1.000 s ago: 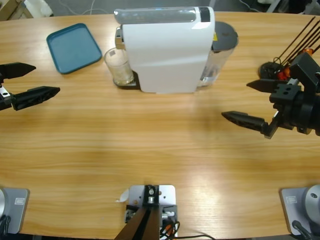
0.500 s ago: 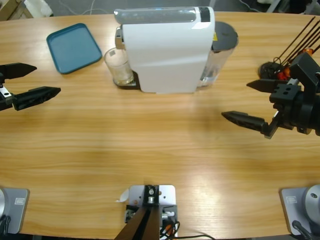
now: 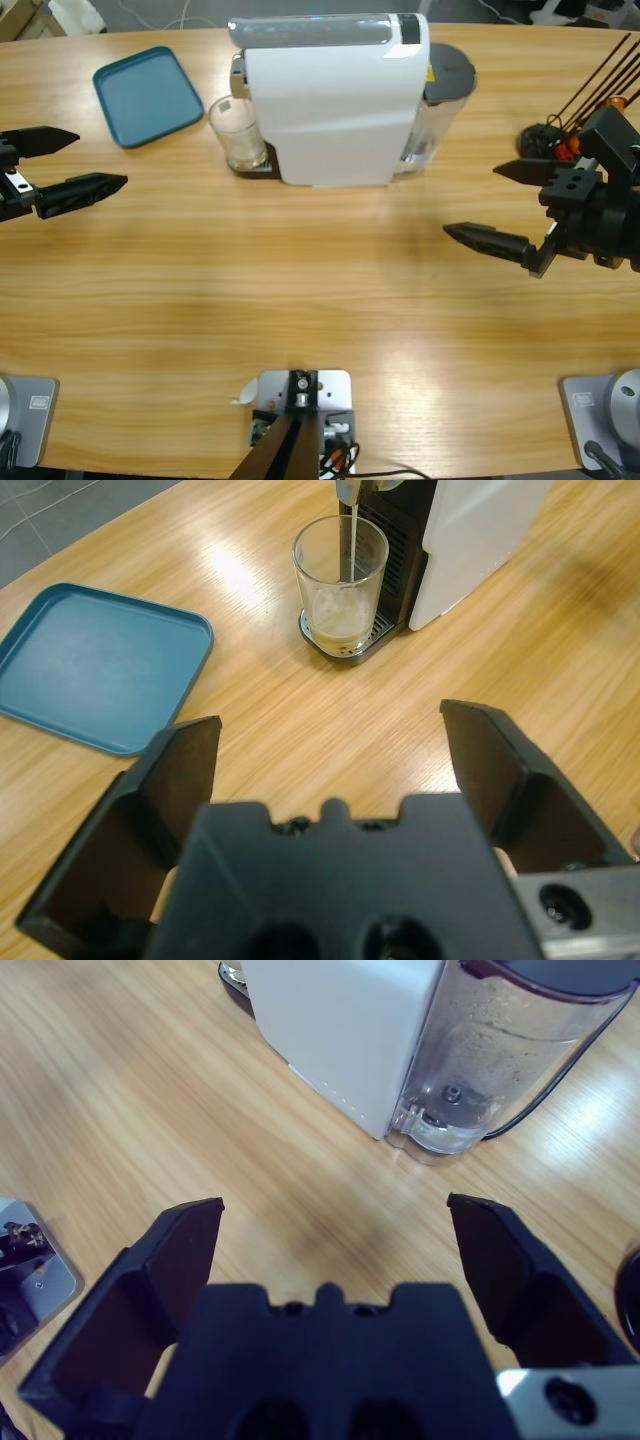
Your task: Pour coffee
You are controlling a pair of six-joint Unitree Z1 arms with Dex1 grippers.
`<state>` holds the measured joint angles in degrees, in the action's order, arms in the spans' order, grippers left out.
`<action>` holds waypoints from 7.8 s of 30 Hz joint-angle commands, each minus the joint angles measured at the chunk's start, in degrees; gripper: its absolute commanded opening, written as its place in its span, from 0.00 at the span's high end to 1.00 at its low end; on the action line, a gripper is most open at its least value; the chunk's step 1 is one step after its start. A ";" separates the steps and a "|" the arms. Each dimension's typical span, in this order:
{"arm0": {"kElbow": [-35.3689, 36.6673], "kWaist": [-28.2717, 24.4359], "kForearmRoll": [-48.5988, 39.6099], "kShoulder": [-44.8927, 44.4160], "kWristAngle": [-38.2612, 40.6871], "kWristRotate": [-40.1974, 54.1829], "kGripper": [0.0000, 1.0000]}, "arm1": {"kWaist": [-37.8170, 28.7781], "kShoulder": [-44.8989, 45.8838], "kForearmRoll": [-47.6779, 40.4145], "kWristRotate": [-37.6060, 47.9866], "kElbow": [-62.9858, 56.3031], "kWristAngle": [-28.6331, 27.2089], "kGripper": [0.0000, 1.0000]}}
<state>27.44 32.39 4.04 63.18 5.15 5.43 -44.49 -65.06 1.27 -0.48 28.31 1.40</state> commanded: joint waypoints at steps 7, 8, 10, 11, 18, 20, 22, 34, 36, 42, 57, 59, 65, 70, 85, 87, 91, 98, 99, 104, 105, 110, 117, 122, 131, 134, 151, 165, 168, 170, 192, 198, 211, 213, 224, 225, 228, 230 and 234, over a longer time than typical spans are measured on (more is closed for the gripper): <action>-1.86 0.48 0.95 1.94 -0.14 0.38 0.04 | -0.51 -0.91 -0.48 -0.75 -1.68 0.24 0.00; -1.86 0.48 0.97 1.94 -0.14 0.38 0.04 | -0.51 -1.00 -0.48 -0.75 -1.68 0.26 0.00; -1.86 0.48 0.97 1.99 -0.14 0.38 0.04 | -0.51 -1.12 -0.48 -0.75 -1.68 0.36 0.00; -1.86 0.48 0.97 2.05 -0.14 0.38 0.05 | -0.51 -1.12 -0.48 -0.75 -1.68 0.36 0.00; -2.12 0.48 1.06 1.61 -0.14 0.38 0.04 | -0.51 -1.38 -0.48 -0.75 -1.68 0.54 0.00; -2.02 0.48 1.06 1.91 -0.14 0.38 0.04 | -0.51 -1.44 -0.46 -0.75 -1.68 0.66 0.00; -1.91 0.48 1.06 2.35 -0.14 0.38 0.04 | -0.51 -1.59 -0.43 -0.75 -1.68 0.71 0.00; -2.11 0.48 1.50 1.08 -0.93 0.16 0.05 | -0.51 -2.44 -0.48 -0.67 -1.07 0.75 0.00; -2.12 0.48 1.50 0.94 -0.93 -0.06 0.05 | -0.51 -2.17 -0.48 -0.67 -0.98 0.85 0.00; -1.16 0.48 1.58 3.42 -0.93 -0.24 0.04 | -0.51 -1.84 -0.46 -0.51 -0.98 0.89 0.00; -0.24 0.48 10.53 11.03 -0.26 0.45 0.05 | -0.51 -2.09 -0.39 -0.49 -0.80 2.15 0.00; -0.26 0.48 13.24 14.28 -0.23 0.55 0.05 | -0.51 -2.10 -0.39 -0.49 -0.82 2.29 0.00; -0.28 0.92 24.86 24.51 1.00 0.78 0.05 | -0.51 -2.67 -0.39 -0.51 -0.73 2.33 0.00; 0.25 1.01 30.46 30.37 0.93 2.29 0.05 | -0.51 -2.54 -0.39 -0.58 -0.72 2.51 0.00; 1.13 2.14 45.58 42.81 0.97 2.57 0.05 | -0.51 -2.58 -0.39 -0.67 -0.75 3.00 0.00; 1.25 2.36 46.18 43.64 1.00 2.54 0.05 | -0.51 -2.74 -0.39 -0.67 -0.72 2.91 0.00; 1.39 2.50 46.23 44.55 1.32 2.38 0.05 | -0.51 -2.93 -0.39 -0.67 -0.72 2.91 0.00; 0.16 2.68 46.23 43.73 2.92 2.15 0.03 | -0.51 -3.44 -0.39 -0.67 -0.63 2.82 0.00; -0.19 2.68 46.23 42.67 2.94 2.26 0.01 | -0.51 -3.56 -0.39 -0.67 -0.63 2.82 0.00; -2.76 1.20 46.23 38.40 2.50 2.87 0.00 | -0.51 -3.93 -0.39 -0.67 -0.63 2.93 0.00; -3.13 0.83 46.18 37.91 2.55 2.99 0.00 | -0.51 -3.93 -0.32 -0.67 -0.63 3.03 0.00; -3.50 0.52 46.23 37.61 4.15 3.28 0.00 | -0.51 -4.28 -0.30 -0.67 -0.56 3.12 0.00; -2.97 0.50 48.25 41.18 5.01 3.01 0.00 | -0.51 -4.32 -0.30 -0.67 -0.54 3.17 0.00; -1.16 0.34 49.80 44.36 5.38 2.05 0.00 | -0.51 -4.27 -0.30 -0.67 -0.54 3.17 0.00; 0.69 -0.94 49.75 47.17 6.65 1.17 0.00 | -0.51 -4.28 -0.30 -0.67 -0.54 3.17 0.00; 0.99 -1.27 49.75 47.73 7.47 0.94 0.00 | -0.51 -4.37 -0.30 -0.67 -0.54 3.17 0.00; 5.80 -1.33 49.78 52.07 11.55 -0.13 0.00 | -0.51 -5.08 -0.30 -0.67 -0.36 3.37 0.00; 5.10 -1.89 49.80 51.90 14.36 0.11 0.65 | -0.51 -5.78 -0.30 -0.67 -0.19 3.44 0.00; 4.50 -1.87 49.77 51.02 14.36 0.20 0.65 | -0.51 -5.94 -0.30 -0.67 -0.10 3.44 0.00; 4.38 -1.89 49.75 50.74 14.36 0.20 0.65 | -0.51 -5.95 -0.32 -0.67 -0.10 3.49 0.00; 1.78 -15.16 37.09 30.49 0.55 0.66 0.65 | -0.51 -5.09 -0.32 -0.75 -0.12 3.74 0.00; 4.91 -22.58 38.48 37.38 0.25 -2.38 0.63 | -0.51 -3.51 -0.37 -0.75 -0.45 3.61 0.00; 12.29 -24.21 39.73 50.86 3.92 -5.83 0.59 | -0.51 -2.16 -0.39 -0.75 -0.66 3.58 0.00; 12.82 -24.21 39.73 52.18 4.22 -6.48 0.52 | -0.51 -2.00 -0.48 -0.75 -0.72 3.44 0.00; 11.62 -25.87 37.86 51.95 5.87 -7.83 0.00 | -0.51 -1.96 -0.48 -0.75 -0.80 3.33 0.00; 11.50 -26.08 37.46 51.67 5.84 -7.87 0.00 | -0.51 -2.00 -0.48 -0.75 -0.80 3.35 0.00; 11.45 -26.46 35.72 50.91 5.84 -7.89 0.00 | -0.51 -2.00 -0.48 -0.75 -0.80 3.33 0.00; 9.56 -26.41 35.69 48.42 5.89 -7.89 0.00 | -0.51 -2.09 -0.48 -0.75 -0.80 3.33 0.00; 6.05 -26.39 33.89 36.50 5.66 -7.82 0.00 | -0.51 -2.17 -0.48 -0.75 -0.80 3.26 0.00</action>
<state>38.66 6.46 40.81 112.41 10.32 -1.68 -44.50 -68.28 1.27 -0.48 28.35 4.29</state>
